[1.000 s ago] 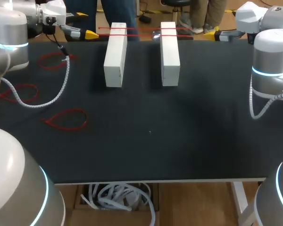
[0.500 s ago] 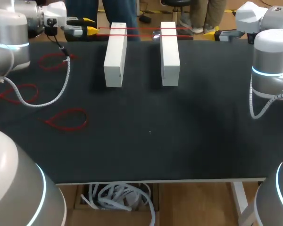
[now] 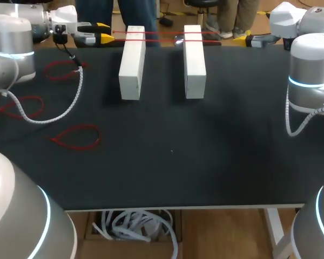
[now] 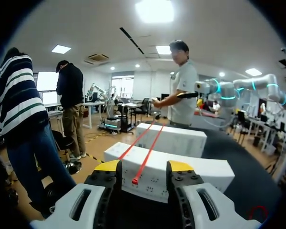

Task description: Grab the tape and strap the tape.

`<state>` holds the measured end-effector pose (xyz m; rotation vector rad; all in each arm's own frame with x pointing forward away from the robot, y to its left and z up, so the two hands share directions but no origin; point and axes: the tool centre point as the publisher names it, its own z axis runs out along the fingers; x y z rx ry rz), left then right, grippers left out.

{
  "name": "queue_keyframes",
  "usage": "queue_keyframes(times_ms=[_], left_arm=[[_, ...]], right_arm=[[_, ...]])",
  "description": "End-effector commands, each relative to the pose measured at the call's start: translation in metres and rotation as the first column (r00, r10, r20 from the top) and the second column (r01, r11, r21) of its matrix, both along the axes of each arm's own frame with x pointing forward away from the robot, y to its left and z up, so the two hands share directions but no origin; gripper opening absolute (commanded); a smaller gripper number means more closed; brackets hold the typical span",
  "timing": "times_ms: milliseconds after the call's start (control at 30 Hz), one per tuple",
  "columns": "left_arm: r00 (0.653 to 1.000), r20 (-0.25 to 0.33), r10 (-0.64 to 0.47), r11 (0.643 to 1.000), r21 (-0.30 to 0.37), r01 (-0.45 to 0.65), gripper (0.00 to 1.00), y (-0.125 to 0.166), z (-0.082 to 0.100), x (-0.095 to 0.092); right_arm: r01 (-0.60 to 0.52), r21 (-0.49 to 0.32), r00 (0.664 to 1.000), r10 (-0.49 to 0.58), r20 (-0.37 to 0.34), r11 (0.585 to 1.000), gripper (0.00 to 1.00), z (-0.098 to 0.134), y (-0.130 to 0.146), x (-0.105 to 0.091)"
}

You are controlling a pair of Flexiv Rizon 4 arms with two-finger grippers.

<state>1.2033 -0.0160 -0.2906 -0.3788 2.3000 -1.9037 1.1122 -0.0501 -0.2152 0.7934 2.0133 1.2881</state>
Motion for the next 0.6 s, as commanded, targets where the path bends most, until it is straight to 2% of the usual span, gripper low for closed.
queue_keyframes(times_ms=[33,600], left_arm=[[1.000,-0.006,-0.024,1.000,-0.013,0.024,0.42,-0.001,-0.010,0.008],[0.997,-0.009,-0.075,0.997,-0.020,0.074,0.40,-0.005,-0.028,0.007]], right_arm=[[-0.001,0.001,1.000,0.001,0.000,1.000,1.00,0.000,0.000,0.001],[-0.001,0.001,1.000,0.001,0.000,1.000,1.00,0.000,0.000,0.001]])
